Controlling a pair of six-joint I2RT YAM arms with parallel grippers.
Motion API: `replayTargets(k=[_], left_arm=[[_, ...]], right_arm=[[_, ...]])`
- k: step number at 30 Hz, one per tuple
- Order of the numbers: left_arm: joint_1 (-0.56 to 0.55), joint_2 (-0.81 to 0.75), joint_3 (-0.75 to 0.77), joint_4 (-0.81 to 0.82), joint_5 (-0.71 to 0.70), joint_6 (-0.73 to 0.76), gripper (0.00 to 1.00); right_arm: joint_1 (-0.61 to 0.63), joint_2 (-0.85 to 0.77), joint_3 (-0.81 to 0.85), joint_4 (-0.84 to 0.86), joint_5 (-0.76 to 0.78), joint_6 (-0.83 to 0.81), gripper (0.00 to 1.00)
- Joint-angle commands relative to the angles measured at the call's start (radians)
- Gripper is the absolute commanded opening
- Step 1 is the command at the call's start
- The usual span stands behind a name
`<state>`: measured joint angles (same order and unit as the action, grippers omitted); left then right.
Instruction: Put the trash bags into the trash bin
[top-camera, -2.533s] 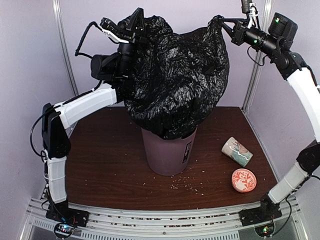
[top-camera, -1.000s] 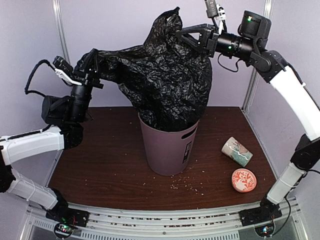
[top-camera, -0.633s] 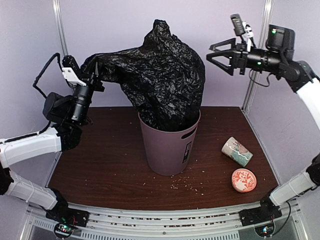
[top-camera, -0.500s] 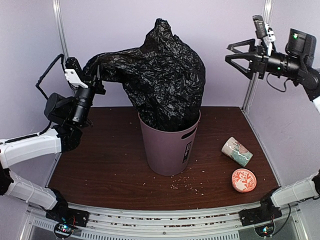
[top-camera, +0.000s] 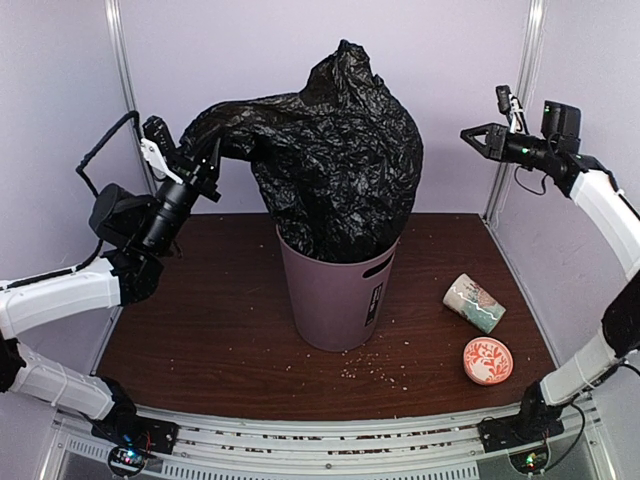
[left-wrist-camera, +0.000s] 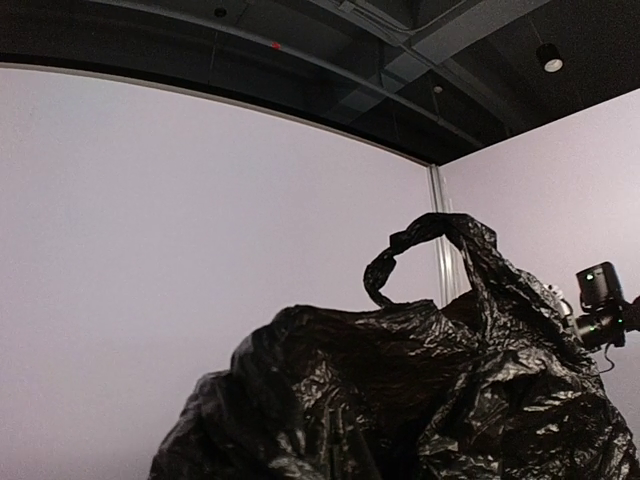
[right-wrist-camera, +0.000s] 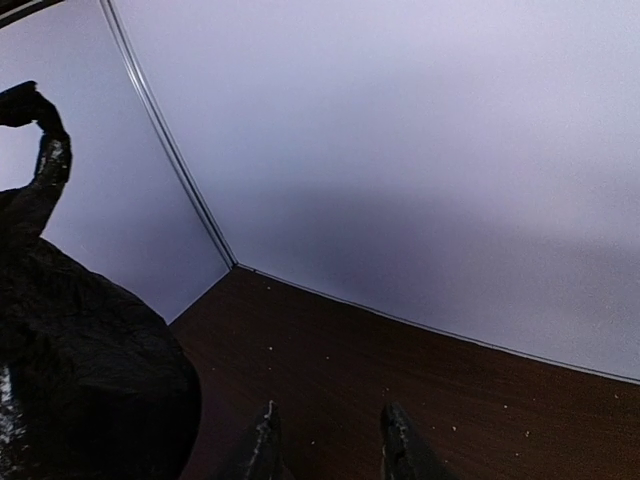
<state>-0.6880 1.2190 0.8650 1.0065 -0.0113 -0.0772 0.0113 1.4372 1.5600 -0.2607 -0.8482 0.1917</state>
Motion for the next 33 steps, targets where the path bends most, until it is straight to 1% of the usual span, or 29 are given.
replayTargets(k=[1, 2, 5, 9, 12, 16, 19, 24, 28, 30, 33], left_arm=[[0.007, -0.014, 0.034, -0.006, 0.074, -0.05, 0.0], [0.006, -0.015, 0.032, -0.009, 0.069, -0.049, 0.0], [0.006, -0.025, 0.023, -0.01, 0.058, -0.048, 0.0], [0.007, -0.038, 0.018, -0.02, 0.054, -0.049, 0.0], [0.006, -0.046, 0.02, -0.03, 0.053, -0.047, 0.0], [0.007, -0.052, 0.017, -0.033, 0.053, -0.047, 0.0], [0.006, -0.053, 0.016, -0.037, 0.055, -0.047, 0.0], [0.007, -0.047, 0.008, -0.035, 0.053, -0.053, 0.0], [0.007, -0.026, -0.001, -0.029, 0.054, -0.064, 0.0], [0.006, -0.011, -0.004, -0.025, 0.054, -0.075, 0.0], [0.006, 0.012, -0.004, -0.022, 0.059, -0.083, 0.0]], right_arm=[[0.087, 0.112, 0.176, -0.066, 0.116, -0.037, 0.34], [0.116, 0.162, 0.215, -0.106, 0.129, -0.061, 0.34], [0.204, 0.244, 0.298, -0.199, 0.175, -0.12, 0.33], [0.313, 0.305, 0.354, -0.317, 0.208, -0.203, 0.33], [0.398, 0.301, 0.345, -0.382, 0.213, -0.28, 0.32], [0.492, 0.249, 0.284, -0.395, 0.225, -0.34, 0.31], [0.55, 0.236, 0.278, -0.431, 0.229, -0.368, 0.3], [0.579, 0.259, 0.266, -0.435, 0.256, -0.339, 0.31], [0.579, 0.313, 0.278, -0.431, 0.367, -0.293, 0.32], [0.579, 0.334, 0.282, -0.435, 0.398, -0.283, 0.32], [0.579, 0.337, 0.275, -0.442, 0.393, -0.284, 0.32]])
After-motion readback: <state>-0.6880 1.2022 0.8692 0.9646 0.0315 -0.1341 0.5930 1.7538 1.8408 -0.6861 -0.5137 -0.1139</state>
